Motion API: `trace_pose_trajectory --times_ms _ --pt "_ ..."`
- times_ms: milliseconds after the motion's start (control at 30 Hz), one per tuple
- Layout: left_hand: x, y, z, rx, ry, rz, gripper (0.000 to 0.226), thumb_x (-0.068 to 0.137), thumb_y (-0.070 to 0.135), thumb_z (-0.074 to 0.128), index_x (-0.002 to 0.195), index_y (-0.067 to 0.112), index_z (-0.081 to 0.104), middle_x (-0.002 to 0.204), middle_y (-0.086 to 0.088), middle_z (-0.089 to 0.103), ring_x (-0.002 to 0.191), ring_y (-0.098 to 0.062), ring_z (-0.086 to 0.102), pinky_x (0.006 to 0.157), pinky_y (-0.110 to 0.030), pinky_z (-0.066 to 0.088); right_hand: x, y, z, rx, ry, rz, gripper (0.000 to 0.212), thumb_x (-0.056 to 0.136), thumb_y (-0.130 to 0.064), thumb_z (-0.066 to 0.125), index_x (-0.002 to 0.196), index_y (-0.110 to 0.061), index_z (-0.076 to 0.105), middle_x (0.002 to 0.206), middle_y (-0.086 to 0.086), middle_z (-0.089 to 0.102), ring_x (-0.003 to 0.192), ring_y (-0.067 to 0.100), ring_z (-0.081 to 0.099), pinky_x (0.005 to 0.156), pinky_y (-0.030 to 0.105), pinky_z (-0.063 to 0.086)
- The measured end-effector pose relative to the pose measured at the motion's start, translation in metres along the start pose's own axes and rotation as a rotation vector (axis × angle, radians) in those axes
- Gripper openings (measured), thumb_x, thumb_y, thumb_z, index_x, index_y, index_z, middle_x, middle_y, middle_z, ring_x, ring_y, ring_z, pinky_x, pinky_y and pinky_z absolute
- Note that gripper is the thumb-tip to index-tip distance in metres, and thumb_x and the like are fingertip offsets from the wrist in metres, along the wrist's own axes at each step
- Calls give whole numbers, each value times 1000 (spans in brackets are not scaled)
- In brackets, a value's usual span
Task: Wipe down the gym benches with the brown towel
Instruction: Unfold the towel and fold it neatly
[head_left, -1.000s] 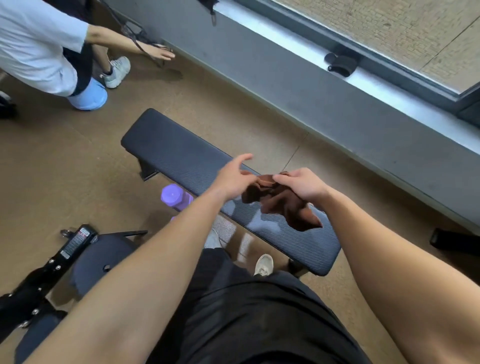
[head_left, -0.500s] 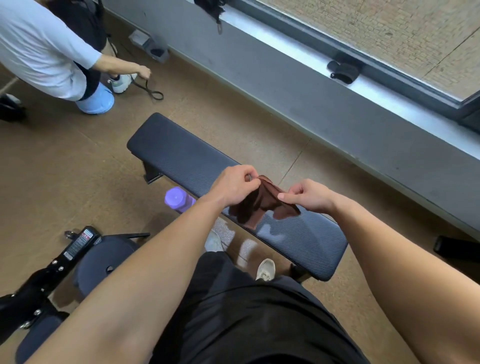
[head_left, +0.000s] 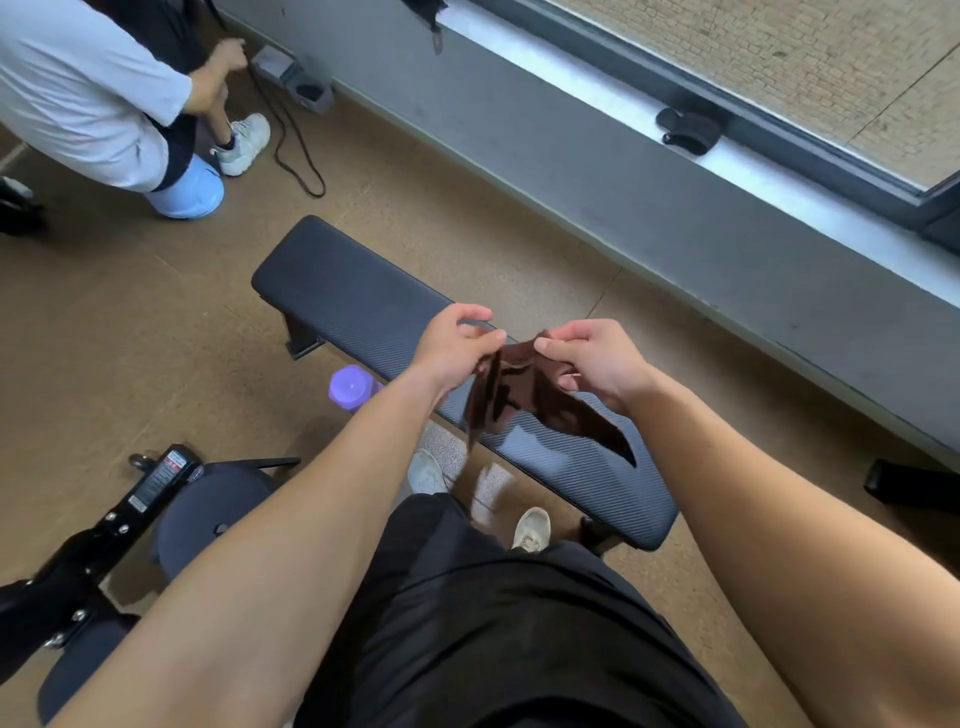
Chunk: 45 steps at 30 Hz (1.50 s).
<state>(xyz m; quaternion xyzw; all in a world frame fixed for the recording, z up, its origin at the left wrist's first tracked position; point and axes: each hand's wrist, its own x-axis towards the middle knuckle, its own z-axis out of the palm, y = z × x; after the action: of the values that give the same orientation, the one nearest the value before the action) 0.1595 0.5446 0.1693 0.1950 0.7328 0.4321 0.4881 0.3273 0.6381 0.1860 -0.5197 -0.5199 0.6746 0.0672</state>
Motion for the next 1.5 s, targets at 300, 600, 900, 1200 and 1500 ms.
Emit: trace_pose_trajectory --times_ms 300,600,900,1200,1500 --pt "-18 -4 15 -137 -6 -31 38 76 0 79 105 20 67 105 -16 73 88 -22 72 82 -31 57 -2 1 13 259 38 141 24 85 6 71 108 0 66 76 8 66 55 8 66 51 15 51" --pt "-28 6 25 -389 91 -190 19 83 -2 75 95 8 66 95 -14 71 71 -16 72 59 -18 56 -7 7 20 146 101 -18 32 84 7 72 115 -3 66 87 8 70 70 13 68 66 20 57" --pt "-30 11 25 51 117 -23 25 70 18 78 94 21 73 81 -3 77 71 -14 72 70 -26 59 -9 -1 21 323 103 113 39 84 -8 76 119 1 63 93 16 69 76 19 68 72 25 61" --pt "-41 3 23 253 59 248 24 75 22 81 91 33 67 82 13 70 74 -4 64 71 -21 49 -9 -17 -4 209 -152 219 43 79 12 73 118 -2 62 78 9 73 64 14 72 60 22 60" --pt "-24 -9 24 459 -39 392 10 83 42 71 89 37 66 87 19 70 80 -9 63 78 -34 53 -7 -32 -26 52 -252 113 32 90 6 64 120 -1 63 82 10 68 65 13 61 63 19 55"
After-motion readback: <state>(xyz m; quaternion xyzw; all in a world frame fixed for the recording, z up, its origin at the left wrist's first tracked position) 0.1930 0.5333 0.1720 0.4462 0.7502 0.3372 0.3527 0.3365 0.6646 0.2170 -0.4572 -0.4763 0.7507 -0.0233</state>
